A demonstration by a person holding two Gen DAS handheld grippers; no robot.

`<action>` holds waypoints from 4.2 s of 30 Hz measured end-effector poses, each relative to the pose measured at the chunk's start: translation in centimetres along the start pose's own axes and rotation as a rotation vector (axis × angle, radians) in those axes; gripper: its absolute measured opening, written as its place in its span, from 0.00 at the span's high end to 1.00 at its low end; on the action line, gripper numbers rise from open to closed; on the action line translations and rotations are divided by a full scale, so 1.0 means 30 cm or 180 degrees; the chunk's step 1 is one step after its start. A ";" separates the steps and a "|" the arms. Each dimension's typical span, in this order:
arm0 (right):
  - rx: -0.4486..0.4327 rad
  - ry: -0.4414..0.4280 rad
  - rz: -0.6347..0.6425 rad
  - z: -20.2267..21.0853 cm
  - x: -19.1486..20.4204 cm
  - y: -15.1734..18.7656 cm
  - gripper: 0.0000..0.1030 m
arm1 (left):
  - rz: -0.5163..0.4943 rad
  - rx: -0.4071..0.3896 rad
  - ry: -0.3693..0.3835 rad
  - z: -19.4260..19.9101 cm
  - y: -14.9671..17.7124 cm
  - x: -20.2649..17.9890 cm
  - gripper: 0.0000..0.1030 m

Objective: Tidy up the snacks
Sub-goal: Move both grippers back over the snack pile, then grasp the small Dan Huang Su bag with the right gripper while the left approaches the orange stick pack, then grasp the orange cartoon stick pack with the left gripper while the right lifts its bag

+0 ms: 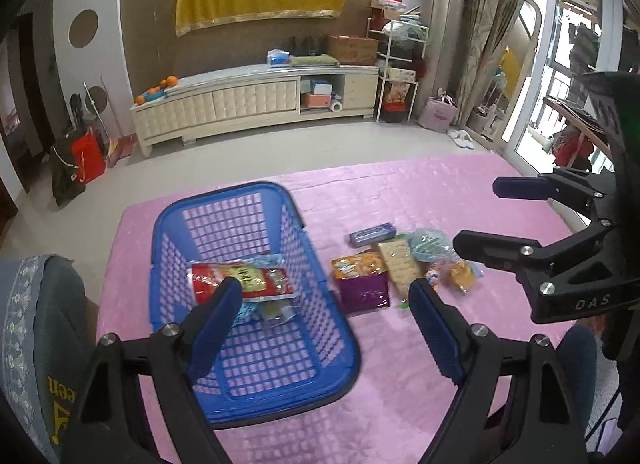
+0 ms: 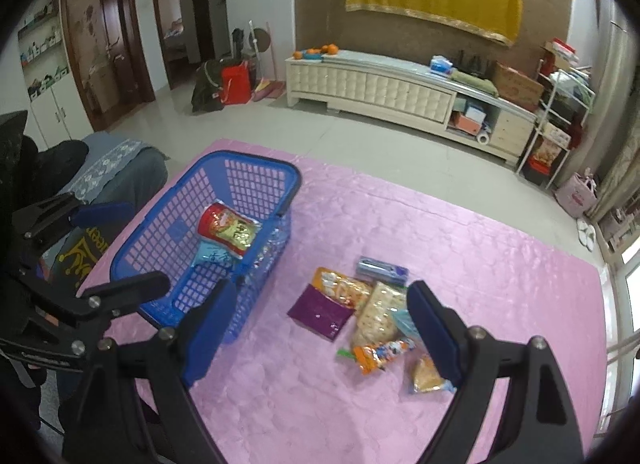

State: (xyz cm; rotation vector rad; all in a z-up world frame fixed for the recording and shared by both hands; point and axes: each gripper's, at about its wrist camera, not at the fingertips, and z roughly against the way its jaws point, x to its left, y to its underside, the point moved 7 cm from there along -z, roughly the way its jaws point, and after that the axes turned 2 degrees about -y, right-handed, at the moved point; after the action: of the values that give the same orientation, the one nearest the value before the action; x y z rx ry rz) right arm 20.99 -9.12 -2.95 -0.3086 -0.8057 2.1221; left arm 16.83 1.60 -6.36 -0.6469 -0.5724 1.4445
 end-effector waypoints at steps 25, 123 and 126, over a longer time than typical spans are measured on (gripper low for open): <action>0.0007 0.0221 -0.0533 0.054 -0.398 0.272 0.00 | -0.0205 0.0176 0.0141 -0.192 -0.007 -0.347 0.00; 0.0261 -0.0247 -0.0826 -0.045 -0.272 0.332 0.41 | -0.0477 0.0688 0.0326 -0.280 0.108 -0.340 0.88; 0.0192 -0.0296 -0.0728 -0.030 -0.191 0.262 0.41 | -0.0396 0.0573 0.0280 -0.211 0.094 -0.262 0.88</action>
State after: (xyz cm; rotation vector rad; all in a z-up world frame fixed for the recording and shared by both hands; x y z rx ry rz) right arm 20.17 -16.73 -9.02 -0.0816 -0.7891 1.9522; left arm 18.90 -6.56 -12.60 -0.5205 -0.4018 1.3266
